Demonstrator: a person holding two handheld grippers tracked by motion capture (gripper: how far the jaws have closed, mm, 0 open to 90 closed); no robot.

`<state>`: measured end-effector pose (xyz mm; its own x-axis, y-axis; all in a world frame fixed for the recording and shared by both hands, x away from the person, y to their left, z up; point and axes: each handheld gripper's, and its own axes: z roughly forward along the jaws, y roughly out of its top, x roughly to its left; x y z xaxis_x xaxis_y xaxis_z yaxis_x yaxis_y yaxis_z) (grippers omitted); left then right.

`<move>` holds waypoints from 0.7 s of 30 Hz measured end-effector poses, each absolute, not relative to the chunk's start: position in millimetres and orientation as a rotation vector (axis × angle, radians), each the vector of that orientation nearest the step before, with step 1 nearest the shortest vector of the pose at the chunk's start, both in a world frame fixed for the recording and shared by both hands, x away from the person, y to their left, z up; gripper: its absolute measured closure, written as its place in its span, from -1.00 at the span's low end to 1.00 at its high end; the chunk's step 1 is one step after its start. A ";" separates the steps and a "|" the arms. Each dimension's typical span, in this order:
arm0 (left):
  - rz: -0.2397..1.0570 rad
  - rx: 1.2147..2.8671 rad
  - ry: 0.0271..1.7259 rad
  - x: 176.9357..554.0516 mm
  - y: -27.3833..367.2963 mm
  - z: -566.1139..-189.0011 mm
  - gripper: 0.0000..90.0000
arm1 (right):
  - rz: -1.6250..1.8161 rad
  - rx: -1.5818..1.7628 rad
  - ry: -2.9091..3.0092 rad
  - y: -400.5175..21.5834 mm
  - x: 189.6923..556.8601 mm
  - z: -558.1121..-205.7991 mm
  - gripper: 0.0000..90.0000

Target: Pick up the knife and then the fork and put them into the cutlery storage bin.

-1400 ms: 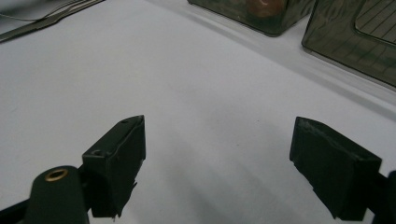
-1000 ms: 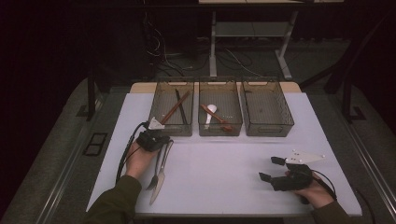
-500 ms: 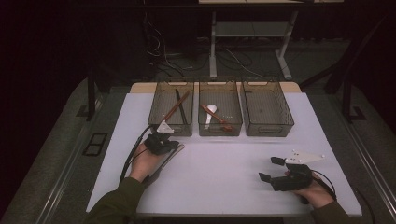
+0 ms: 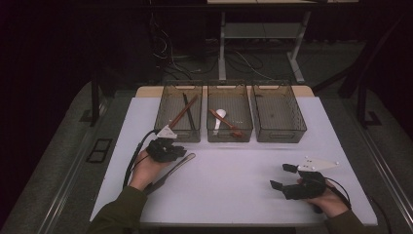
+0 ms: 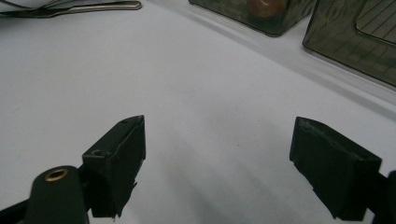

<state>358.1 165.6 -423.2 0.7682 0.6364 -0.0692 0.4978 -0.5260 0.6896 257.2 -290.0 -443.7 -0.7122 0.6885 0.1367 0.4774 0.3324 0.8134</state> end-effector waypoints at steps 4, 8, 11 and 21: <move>0.239 2.234 0.842 348.5 175.9 -417.6 0.44 | 1.319 1.057 2.366 -290.1 257.0 -443.6 -0.59; 0.221 2.225 0.859 337.5 182.7 -415.2 0.34 | 1.313 1.058 2.369 -289.6 256.7 -443.7 -0.59; 0.211 2.238 0.856 328.9 184.6 -418.6 0.33 | 1.312 1.056 2.371 -289.3 256.6 -443.9 -0.59; 0.217 2.280 0.865 320.8 185.6 -431.9 0.43 | 1.309 1.051 2.376 -288.6 256.7 -444.0 -0.59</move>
<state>320.8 185.6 -431.9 0.7655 0.6385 -0.0799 0.5253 -0.5483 0.6507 256.7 -288.6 -444.0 -0.7158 0.6857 0.1324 0.4783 0.3432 0.8084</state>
